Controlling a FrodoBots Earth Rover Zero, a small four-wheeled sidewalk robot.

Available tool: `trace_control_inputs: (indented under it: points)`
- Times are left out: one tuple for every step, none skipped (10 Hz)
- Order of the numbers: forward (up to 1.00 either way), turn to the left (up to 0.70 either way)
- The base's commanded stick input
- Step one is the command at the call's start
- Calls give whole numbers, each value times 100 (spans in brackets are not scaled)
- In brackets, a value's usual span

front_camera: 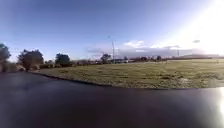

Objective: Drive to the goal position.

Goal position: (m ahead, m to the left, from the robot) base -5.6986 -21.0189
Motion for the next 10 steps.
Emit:
trace_control_inputs:
  points:
    - [0, -100]
    - [0, -100]
    - [0, -100]
    - [0, -100]
    - [0, -100]
    - [0, -100]
    - [0, -100]
    - [0, -100]
    - [2, -61]
    - [4, -23]
